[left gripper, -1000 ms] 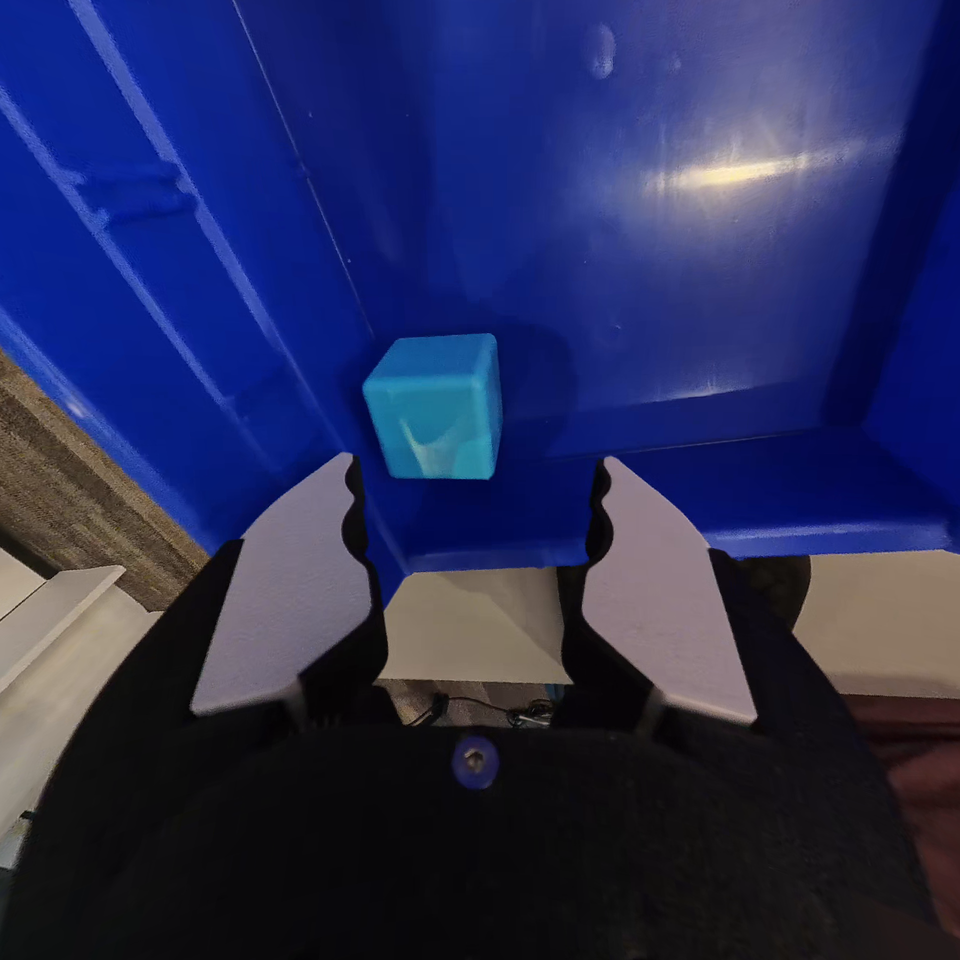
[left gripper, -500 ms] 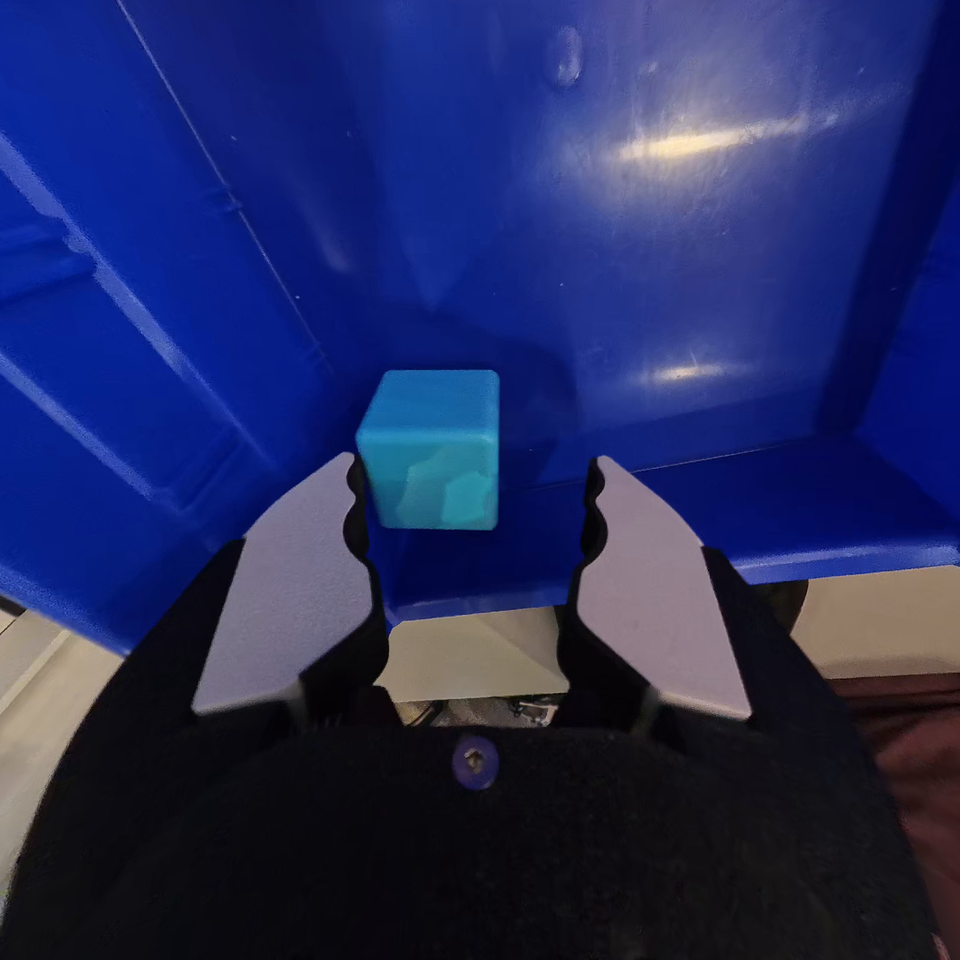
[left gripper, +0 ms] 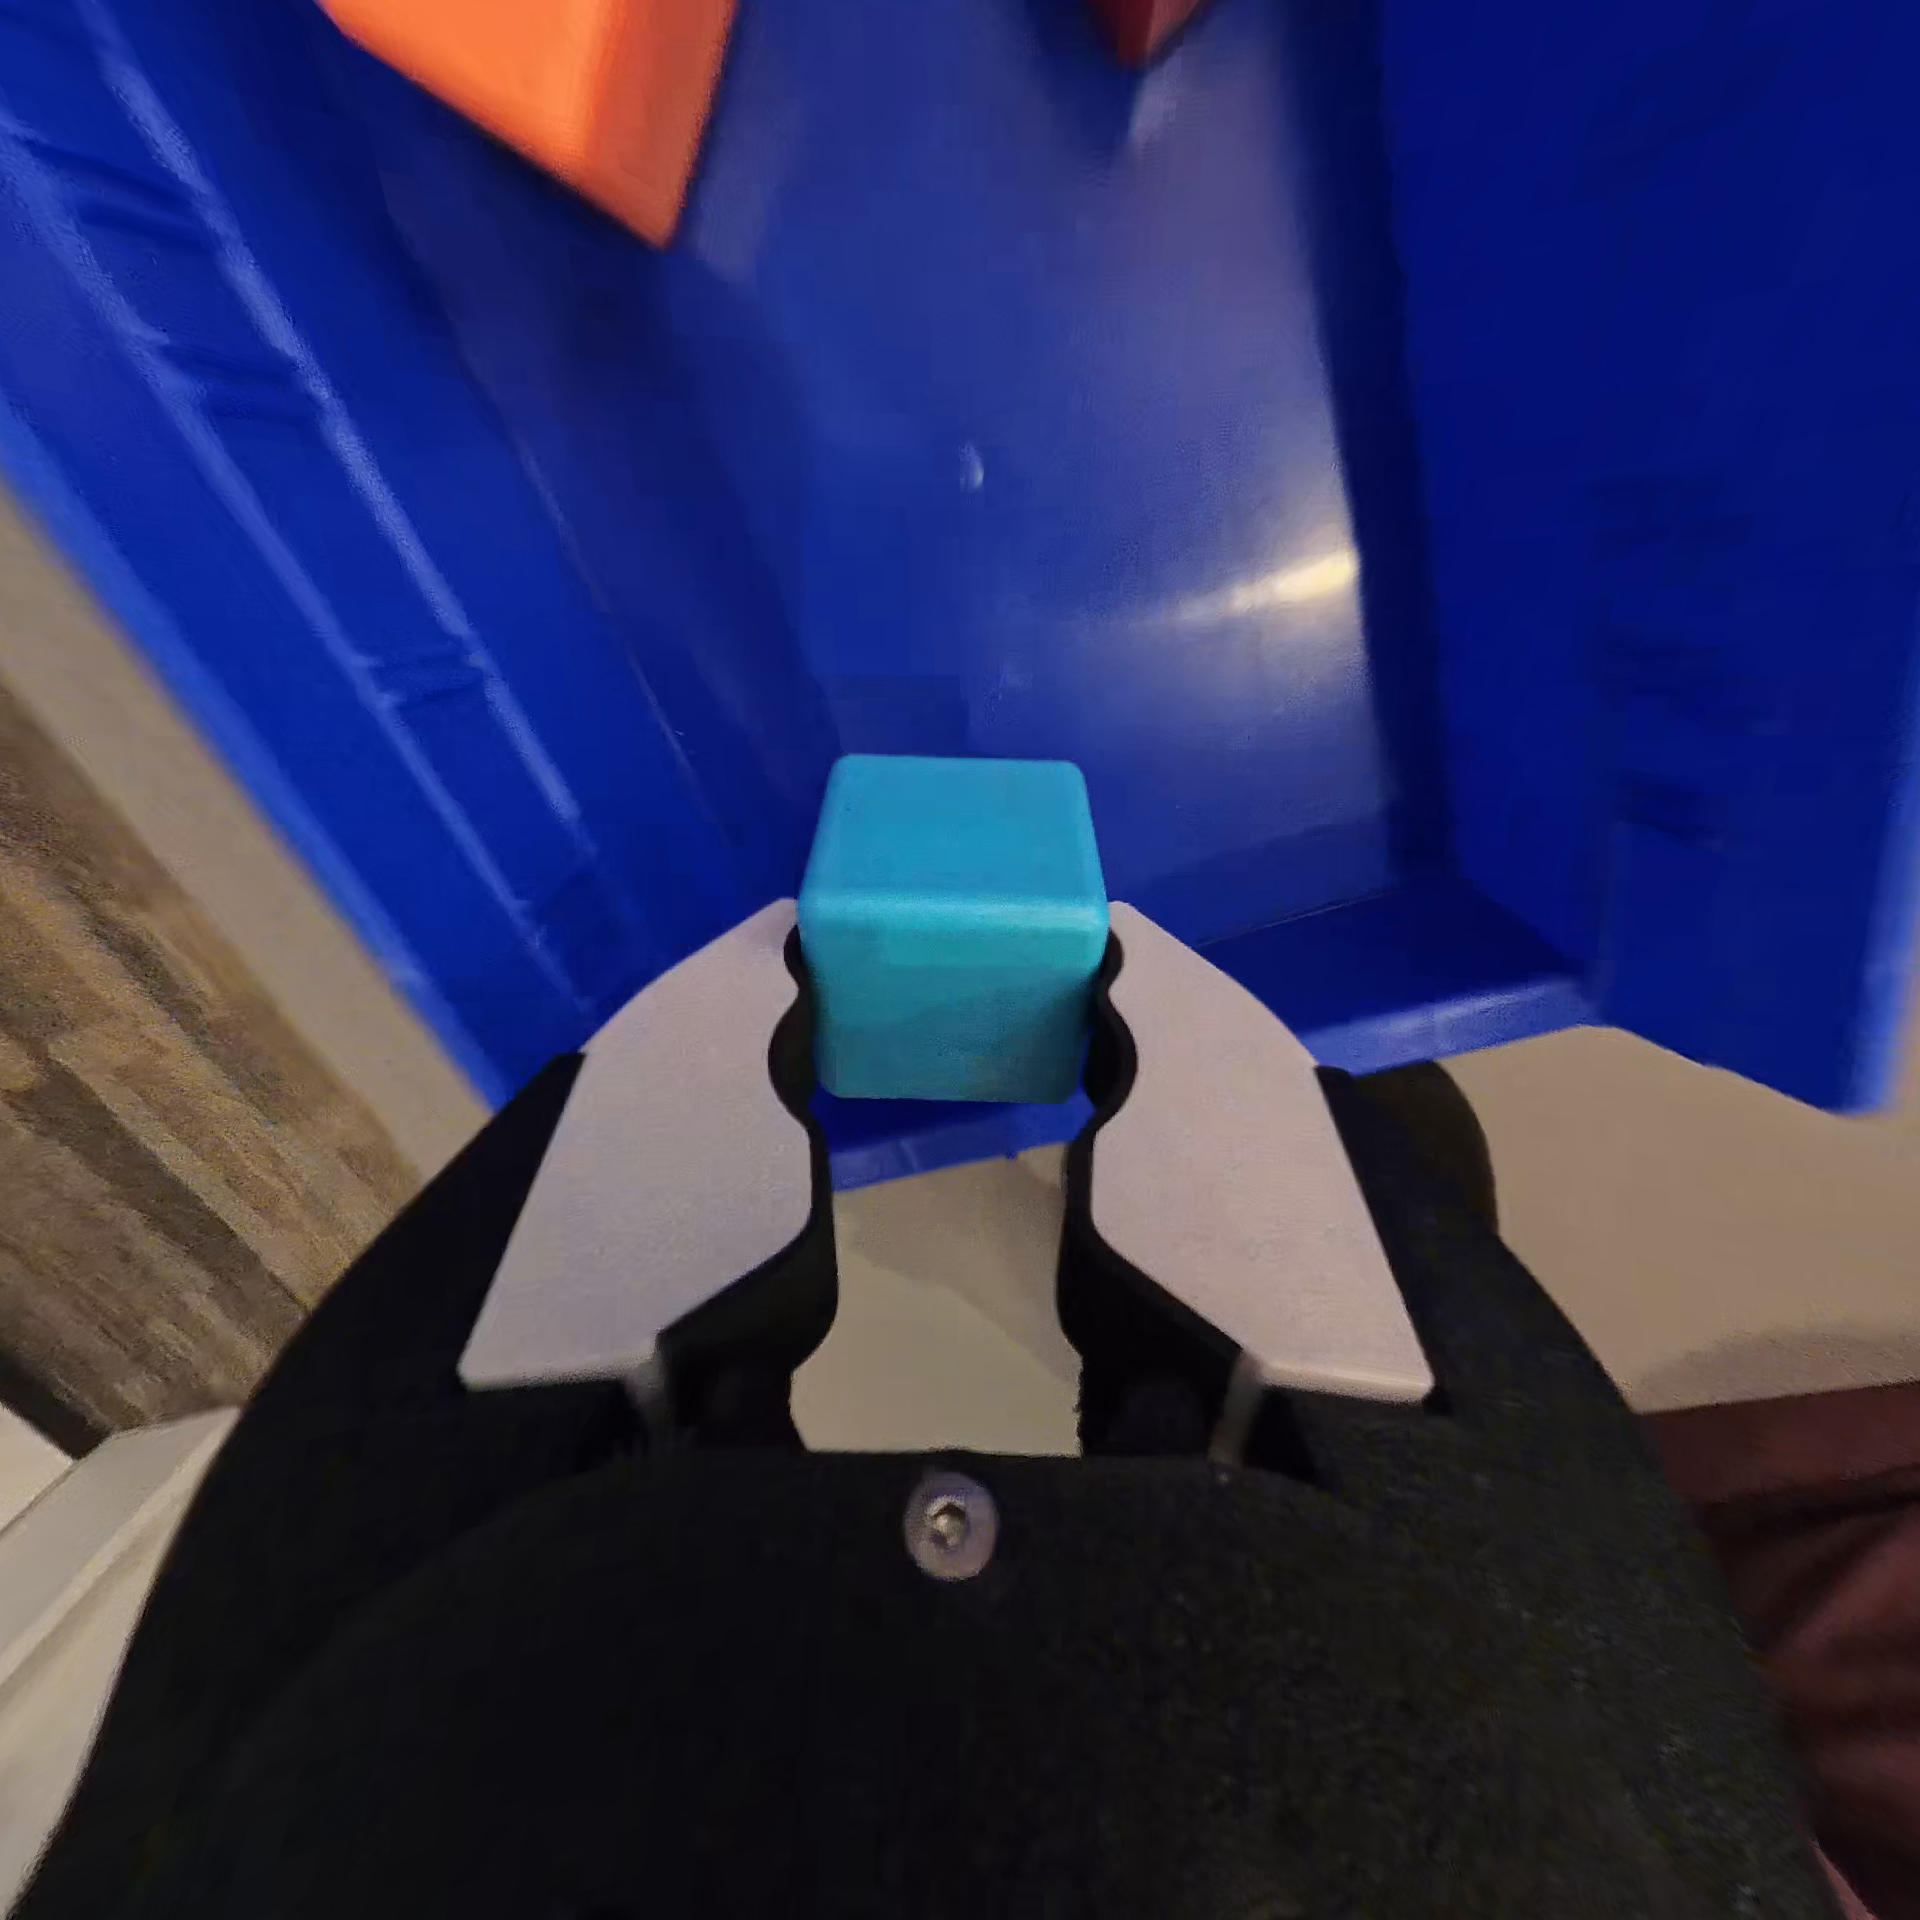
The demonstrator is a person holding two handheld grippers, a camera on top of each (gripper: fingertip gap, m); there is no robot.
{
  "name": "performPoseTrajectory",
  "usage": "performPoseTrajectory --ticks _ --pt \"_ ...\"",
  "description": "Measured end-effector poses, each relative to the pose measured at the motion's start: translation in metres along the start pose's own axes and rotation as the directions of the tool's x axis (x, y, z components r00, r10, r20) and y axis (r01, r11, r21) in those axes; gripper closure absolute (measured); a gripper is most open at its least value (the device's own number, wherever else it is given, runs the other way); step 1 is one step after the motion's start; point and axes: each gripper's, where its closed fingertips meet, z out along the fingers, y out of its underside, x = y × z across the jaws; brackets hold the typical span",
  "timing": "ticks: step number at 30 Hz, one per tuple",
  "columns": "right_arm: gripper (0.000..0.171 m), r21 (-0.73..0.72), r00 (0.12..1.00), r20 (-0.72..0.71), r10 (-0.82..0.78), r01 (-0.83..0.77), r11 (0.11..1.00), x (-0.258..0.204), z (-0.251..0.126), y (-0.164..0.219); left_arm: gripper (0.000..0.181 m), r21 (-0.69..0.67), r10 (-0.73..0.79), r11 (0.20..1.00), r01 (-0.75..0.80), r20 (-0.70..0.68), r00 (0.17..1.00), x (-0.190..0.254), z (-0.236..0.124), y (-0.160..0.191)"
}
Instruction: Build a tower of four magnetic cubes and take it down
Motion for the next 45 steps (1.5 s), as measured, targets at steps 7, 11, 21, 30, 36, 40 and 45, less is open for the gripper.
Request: performPoseTrajectory --ticks 7,11,21,30,36,40,45 --pt "0.129 -0.004 1.0 -0.011 -0.005 0.005 1.0 -0.001 -0.002 0.001 0.133 0.601 0.202 0.783 -0.164 0.004 0.979 0.09 -0.127 -0.062" --pt "0.129 0.005 1.0 -0.012 -0.024 0.024 1.0 -0.005 -0.006 0.0 0.133 0.686 0.515 0.622 -0.377 0.005 0.857 0.194 -0.134 -0.086" --pt "0.129 -0.004 0.999 0.009 -0.05 0.05 0.999 -0.008 -0.006 0.002 0.133 0.373 0.832 0.497 -0.783 0.053 0.553 0.294 -0.037 -0.132" --pt "0.129 0.015 0.998 0.047 -0.047 0.046 0.999 -0.007 -0.008 0.004 0.133 0.09 0.906 0.415 -0.905 0.042 0.42 0.284 -0.004 -0.146" --pt "0.129 0.008 0.997 0.066 -0.044 0.043 0.999 -0.007 -0.006 0.008 0.133 0.01 0.933 0.355 -0.935 0.06 0.355 0.287 0.004 -0.155" --pt "0.129 0.002 0.996 0.08 -0.047 0.047 0.999 -0.008 -0.004 0.01 0.133 -0.035 0.946 0.322 -0.946 -0.007 0.323 0.29 0.015 -0.15" --pt "0.129 0.011 0.995 0.091 -0.045 0.044 0.999 -0.008 -0.005 0.01 0.133 0.006 0.951 0.308 -0.951 -0.016 0.308 0.292 0.02 -0.156"
